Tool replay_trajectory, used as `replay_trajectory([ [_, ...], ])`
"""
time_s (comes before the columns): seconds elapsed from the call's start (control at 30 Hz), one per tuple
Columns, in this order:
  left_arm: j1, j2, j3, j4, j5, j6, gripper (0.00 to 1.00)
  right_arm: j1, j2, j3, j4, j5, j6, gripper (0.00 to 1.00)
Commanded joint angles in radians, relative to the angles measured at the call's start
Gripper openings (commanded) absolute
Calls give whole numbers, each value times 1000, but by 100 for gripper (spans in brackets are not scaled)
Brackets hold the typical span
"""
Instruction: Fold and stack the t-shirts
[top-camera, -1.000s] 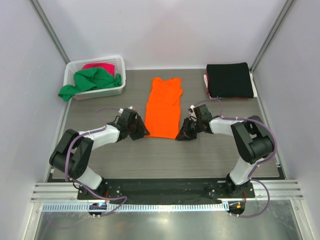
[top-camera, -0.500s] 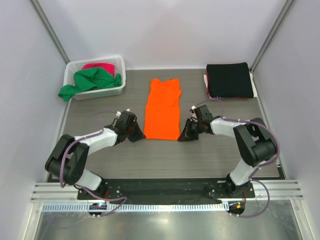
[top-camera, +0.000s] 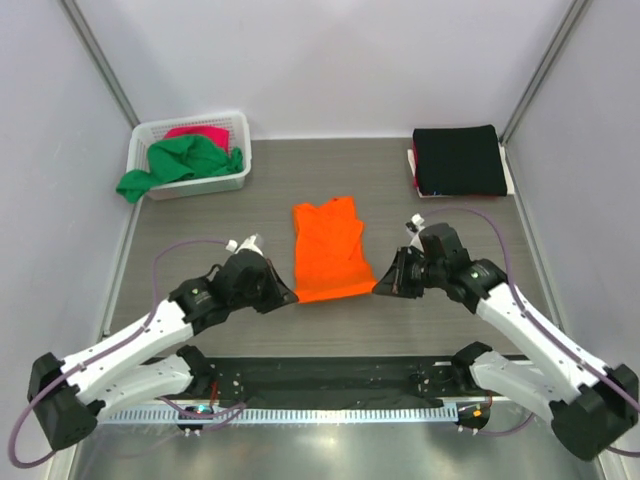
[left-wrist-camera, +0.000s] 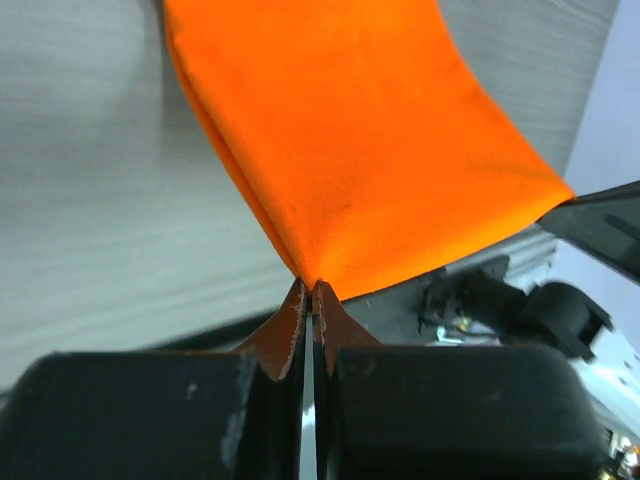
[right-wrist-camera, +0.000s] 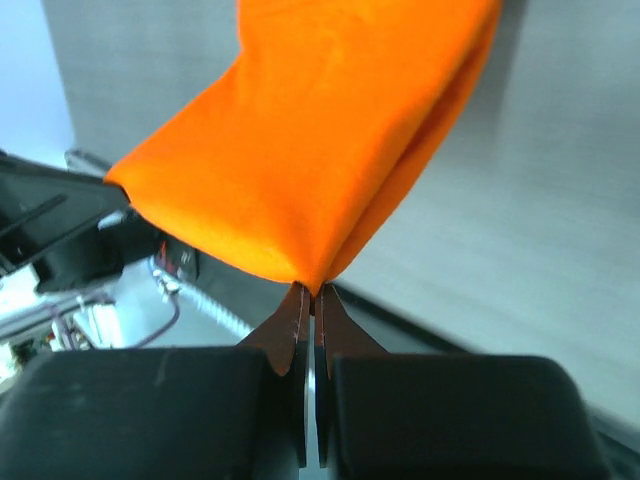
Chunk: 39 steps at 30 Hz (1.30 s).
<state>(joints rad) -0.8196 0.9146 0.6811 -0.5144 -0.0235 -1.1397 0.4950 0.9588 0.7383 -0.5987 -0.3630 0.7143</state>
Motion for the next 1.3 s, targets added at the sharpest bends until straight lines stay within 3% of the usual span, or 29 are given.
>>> replay_trajectory([
  [0.0,-53,-82,72,-177,-64,-94,0,66,-121,9,-199,85,109,1],
  [0.13,-67,-80,217,-308,-113,-69,0,102,-173,116,-312,183,125,1],
  [0.37,-47,75,374,-375,-230,12,2,93,22,315,-398,346,13,1],
  [0.73,195,328,494,-247,-46,153,2,-47,303,464,-334,343,-137,1],
  [1.27,373,742,721,-200,105,279,2,-131,762,794,-263,299,-269,1],
])
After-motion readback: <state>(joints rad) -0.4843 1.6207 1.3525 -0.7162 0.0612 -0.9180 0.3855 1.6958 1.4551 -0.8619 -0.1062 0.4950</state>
